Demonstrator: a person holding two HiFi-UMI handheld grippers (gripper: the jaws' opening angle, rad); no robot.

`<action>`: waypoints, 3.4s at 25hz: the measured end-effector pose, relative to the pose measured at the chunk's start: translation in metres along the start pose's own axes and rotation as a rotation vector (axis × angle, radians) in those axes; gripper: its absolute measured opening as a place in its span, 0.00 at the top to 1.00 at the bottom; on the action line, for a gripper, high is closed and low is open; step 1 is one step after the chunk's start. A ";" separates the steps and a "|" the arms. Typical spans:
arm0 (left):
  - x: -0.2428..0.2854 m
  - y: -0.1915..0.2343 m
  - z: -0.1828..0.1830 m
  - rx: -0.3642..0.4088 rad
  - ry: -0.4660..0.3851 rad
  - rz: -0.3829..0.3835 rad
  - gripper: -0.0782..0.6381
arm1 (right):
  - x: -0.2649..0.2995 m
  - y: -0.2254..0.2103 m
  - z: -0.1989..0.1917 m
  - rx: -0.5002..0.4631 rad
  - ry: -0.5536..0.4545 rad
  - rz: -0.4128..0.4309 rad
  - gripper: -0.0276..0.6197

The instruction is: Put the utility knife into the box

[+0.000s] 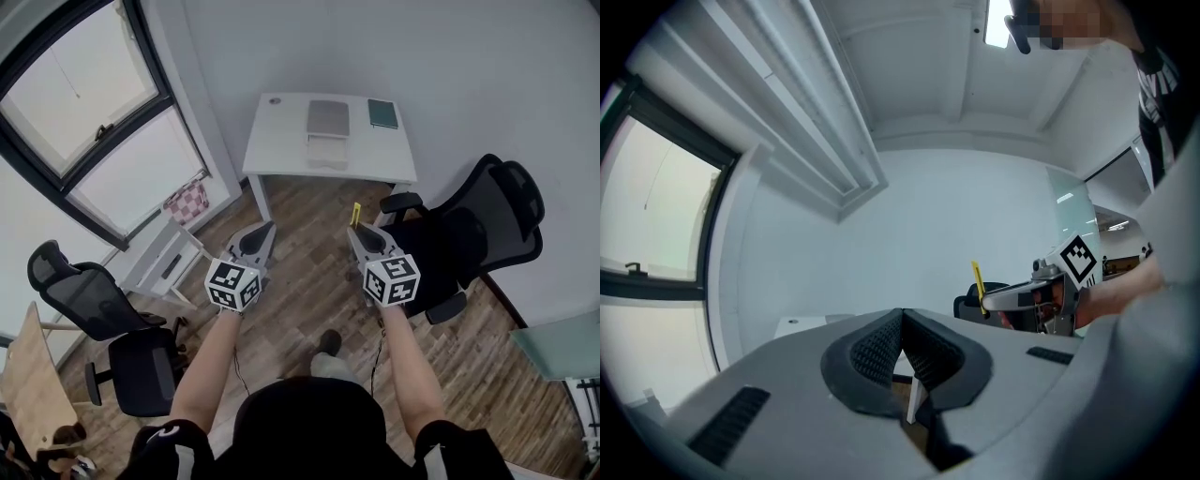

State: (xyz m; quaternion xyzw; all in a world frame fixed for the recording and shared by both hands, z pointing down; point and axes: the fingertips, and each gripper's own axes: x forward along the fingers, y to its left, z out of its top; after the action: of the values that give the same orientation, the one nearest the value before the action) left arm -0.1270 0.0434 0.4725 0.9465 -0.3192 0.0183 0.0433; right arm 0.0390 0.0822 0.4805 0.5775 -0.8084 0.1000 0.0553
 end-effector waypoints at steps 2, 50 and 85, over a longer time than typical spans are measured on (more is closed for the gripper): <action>0.016 0.000 0.003 0.002 0.002 0.006 0.86 | 0.005 -0.015 0.003 0.002 0.002 0.008 0.86; 0.272 0.106 0.025 0.020 -0.029 -0.024 0.86 | 0.176 -0.211 0.044 0.008 0.011 -0.017 0.86; 0.352 0.310 0.010 -0.063 0.032 -0.118 0.85 | 0.379 -0.216 0.067 0.029 0.077 -0.119 0.86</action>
State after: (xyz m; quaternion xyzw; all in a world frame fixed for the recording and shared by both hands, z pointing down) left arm -0.0344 -0.4156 0.5058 0.9615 -0.2625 0.0207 0.0791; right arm 0.1210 -0.3507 0.5141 0.6209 -0.7684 0.1306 0.0839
